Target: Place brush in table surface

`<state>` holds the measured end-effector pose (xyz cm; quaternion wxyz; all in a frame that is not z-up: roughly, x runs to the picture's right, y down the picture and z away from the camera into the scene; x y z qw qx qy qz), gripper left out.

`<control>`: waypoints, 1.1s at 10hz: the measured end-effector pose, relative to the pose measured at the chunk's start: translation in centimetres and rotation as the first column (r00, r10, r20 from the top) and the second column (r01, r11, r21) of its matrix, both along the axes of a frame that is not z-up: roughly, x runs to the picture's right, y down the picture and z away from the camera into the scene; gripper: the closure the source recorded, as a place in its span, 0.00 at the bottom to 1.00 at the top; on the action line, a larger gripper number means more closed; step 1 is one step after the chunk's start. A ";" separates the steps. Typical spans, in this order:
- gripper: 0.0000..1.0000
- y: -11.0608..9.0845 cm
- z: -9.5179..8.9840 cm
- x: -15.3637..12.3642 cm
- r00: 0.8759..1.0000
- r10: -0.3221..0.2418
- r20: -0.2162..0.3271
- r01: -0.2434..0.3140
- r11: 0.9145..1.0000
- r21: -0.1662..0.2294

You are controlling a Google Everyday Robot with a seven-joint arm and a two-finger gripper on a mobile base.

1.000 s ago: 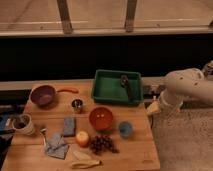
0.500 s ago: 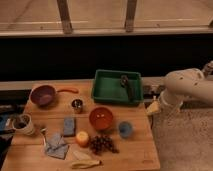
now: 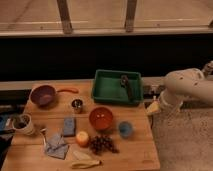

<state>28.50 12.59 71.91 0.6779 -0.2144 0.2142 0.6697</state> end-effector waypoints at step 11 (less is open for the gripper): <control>0.20 -8.9 5.2 -8.8 0.967 -0.232 0.107 0.207 0.957 0.205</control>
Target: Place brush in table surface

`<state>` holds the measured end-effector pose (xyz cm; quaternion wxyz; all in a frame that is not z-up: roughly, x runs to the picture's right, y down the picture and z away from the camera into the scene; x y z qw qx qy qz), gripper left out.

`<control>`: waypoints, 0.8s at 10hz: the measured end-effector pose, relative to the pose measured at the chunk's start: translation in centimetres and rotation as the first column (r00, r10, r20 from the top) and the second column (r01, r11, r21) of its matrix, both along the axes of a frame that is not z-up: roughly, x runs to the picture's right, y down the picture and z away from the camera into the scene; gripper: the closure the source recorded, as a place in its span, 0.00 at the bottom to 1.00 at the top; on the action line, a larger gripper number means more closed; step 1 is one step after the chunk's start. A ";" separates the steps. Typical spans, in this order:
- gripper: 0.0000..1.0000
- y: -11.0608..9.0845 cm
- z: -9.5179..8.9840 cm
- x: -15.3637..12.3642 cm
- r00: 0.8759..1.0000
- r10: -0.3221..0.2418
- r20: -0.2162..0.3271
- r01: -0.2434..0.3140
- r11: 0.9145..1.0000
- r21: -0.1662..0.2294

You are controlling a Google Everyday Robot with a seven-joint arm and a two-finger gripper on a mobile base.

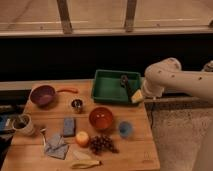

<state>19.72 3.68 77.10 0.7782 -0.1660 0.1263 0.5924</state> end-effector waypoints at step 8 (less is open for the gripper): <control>0.20 -3.8 2.8 -6.9 0.989 -0.094 0.117 0.091 0.995 0.038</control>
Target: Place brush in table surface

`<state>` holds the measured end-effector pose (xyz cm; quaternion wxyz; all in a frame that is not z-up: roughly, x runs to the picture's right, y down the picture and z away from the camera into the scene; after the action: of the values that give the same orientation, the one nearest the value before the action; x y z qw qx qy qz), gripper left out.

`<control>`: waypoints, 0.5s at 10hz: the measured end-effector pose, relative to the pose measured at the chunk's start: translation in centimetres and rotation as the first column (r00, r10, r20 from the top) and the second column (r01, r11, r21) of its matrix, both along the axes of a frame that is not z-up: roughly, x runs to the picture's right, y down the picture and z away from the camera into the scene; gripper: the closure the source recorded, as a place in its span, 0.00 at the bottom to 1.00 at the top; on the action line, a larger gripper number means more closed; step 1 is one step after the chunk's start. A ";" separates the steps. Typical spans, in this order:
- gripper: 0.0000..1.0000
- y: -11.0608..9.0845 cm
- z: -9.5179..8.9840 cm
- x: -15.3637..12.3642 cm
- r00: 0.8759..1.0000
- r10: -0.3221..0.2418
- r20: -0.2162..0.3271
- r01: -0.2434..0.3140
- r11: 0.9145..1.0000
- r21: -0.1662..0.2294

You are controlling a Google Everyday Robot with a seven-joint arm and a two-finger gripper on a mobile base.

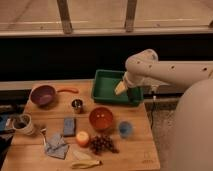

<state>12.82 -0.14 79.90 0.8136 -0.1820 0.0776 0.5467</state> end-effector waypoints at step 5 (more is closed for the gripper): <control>0.20 -0.9 5.3 -1.8 0.997 -0.043 0.071 0.041 0.999 0.021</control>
<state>11.05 -1.05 85.19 0.8289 -0.1918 0.0471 0.5234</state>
